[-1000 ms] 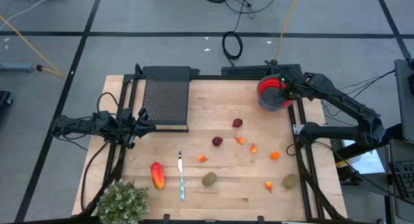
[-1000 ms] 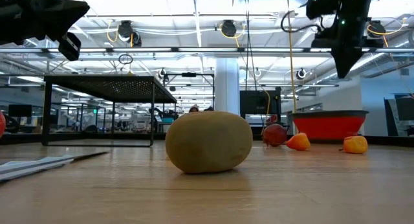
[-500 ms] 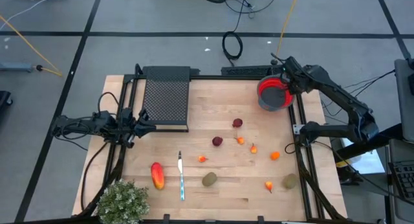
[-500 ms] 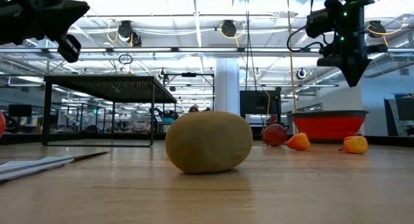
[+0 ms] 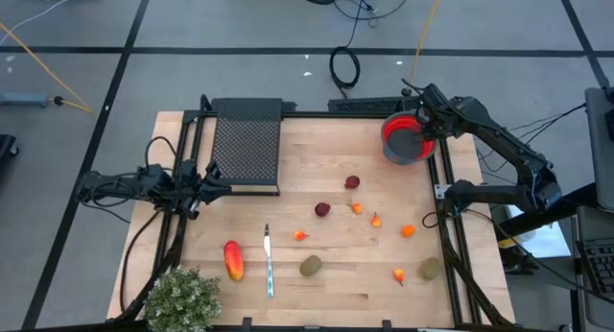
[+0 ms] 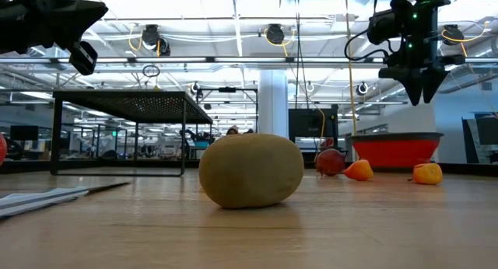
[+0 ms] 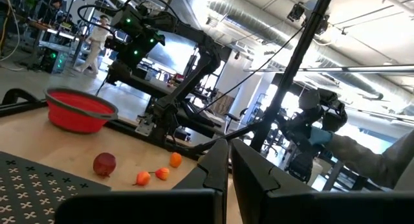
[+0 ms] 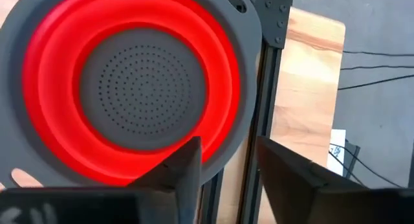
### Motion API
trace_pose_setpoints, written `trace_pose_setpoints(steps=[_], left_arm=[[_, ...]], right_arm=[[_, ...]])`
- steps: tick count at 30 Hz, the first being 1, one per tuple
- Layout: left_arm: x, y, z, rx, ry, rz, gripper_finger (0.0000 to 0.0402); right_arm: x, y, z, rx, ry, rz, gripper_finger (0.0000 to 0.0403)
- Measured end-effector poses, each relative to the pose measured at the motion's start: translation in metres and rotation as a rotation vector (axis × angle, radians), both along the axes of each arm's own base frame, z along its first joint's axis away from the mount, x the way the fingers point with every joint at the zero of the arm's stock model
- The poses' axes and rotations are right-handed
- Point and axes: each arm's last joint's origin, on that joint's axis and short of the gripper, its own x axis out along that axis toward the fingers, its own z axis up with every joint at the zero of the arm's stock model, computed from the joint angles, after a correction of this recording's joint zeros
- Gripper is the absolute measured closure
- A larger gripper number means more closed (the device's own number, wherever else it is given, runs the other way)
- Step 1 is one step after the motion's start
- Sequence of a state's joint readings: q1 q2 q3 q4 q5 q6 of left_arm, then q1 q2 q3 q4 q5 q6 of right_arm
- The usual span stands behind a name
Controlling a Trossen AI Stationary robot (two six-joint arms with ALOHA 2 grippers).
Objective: Pick & Place Fruit
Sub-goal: Put the red strainer bowl on the shelf
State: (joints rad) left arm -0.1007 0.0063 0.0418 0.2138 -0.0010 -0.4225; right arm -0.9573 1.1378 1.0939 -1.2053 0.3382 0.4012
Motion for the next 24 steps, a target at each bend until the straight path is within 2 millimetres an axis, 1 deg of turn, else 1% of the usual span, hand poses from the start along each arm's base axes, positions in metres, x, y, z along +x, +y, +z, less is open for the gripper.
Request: trace_pose_setpoints(steps=[5,9,13,17,21,24], left_arm=[[0.0,0.0,0.0,-0.001,0.0,0.0,0.0382],[0.0,0.0,0.0,-0.001,0.0,0.0,0.0382],[0.0,0.0,0.0,-0.001,0.0,0.0,0.0382],[0.0,0.0,0.0,-0.002,0.0,0.0,0.0382],[0.0,0.0,0.0,-0.002,0.0,0.0,0.0382],[0.0,0.0,0.0,-0.005,0.0,-0.001,0.0382]], right_arm=[[0.0,0.0,-0.003,-0.009,-0.021,-0.07,0.0217],[-0.003,0.004,-0.02,0.027,-0.02,-0.161,0.0202],[-0.008,0.009,-0.042,0.064,0.019,-0.255,0.0199],[-0.014,0.012,-0.059,0.08,0.039,-0.313,0.0201],[-0.015,0.009,-0.07,0.056,0.012,-0.338,0.0199],[-0.014,0.005,-0.074,0.021,-0.026,-0.346,0.0198]])
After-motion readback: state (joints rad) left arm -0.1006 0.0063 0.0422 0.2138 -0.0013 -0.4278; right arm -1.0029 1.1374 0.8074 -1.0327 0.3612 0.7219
